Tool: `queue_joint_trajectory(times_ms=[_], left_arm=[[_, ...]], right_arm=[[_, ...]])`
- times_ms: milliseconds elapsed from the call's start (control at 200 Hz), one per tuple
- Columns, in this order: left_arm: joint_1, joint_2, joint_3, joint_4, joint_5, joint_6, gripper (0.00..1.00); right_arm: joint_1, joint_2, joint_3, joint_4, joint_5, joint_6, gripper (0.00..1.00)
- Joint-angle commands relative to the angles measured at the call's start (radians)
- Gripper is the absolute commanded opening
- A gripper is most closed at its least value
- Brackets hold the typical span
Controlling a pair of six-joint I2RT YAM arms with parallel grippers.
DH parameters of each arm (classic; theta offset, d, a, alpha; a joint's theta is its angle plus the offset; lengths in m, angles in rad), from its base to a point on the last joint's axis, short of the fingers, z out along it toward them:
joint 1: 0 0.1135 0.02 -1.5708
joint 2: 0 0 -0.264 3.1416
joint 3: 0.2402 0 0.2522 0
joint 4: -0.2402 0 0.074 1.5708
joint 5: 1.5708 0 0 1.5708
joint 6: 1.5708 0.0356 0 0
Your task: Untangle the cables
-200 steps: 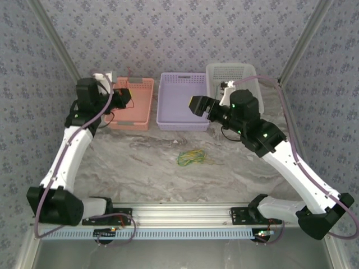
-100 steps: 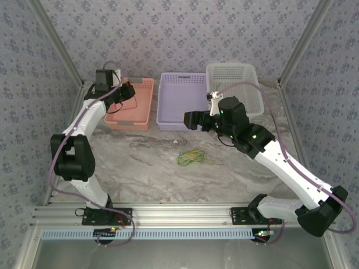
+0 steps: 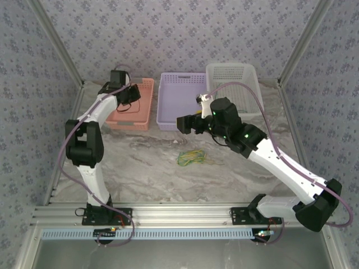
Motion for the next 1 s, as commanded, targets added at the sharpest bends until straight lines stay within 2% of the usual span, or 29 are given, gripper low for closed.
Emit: queue_joint_trajectory(times_ms=[0,55,135,275,485,625,799,939,994], left_arm=[[-0.006,0.057,0.084,-0.058,-0.041,-0.010,0.04],[-0.008,0.079,0.123,-0.092,-0.024,-0.009,0.23],[-0.020,0.067,0.146,-0.114,-0.028,-0.004,0.41],[-0.031,-0.021,0.127,-0.126,-0.074,-0.028,0.54],[-0.052,-0.229,0.045,-0.130,-0.120,-0.069,0.52],[-0.117,-0.404,-0.076,-0.158,-0.127,-0.106,0.51],[-0.316,-0.615,-0.372,-0.165,-0.165,-0.188,0.48],[-0.531,-0.664,-0.638,-0.021,-0.191,-0.281,0.47],[-0.588,-0.642,-0.713,0.068,-0.175,-0.296,0.45]], right_arm=[[0.007,-0.002,0.025,-0.003,0.003,-0.022,0.94],[0.007,-0.005,0.023,-0.016,0.013,-0.023,0.94],[0.006,-0.015,0.011,-0.031,0.036,-0.024,0.94],[-0.001,-0.046,-0.045,-0.040,0.063,-0.006,0.94],[0.000,-0.090,-0.099,-0.078,0.113,0.031,0.93],[0.002,-0.091,-0.129,-0.154,0.178,0.081,0.90],[0.019,-0.075,-0.204,-0.264,0.243,0.175,0.86],[0.014,-0.051,-0.296,-0.274,0.225,0.221,0.82],[0.003,-0.046,-0.330,-0.213,0.203,0.229,0.79]])
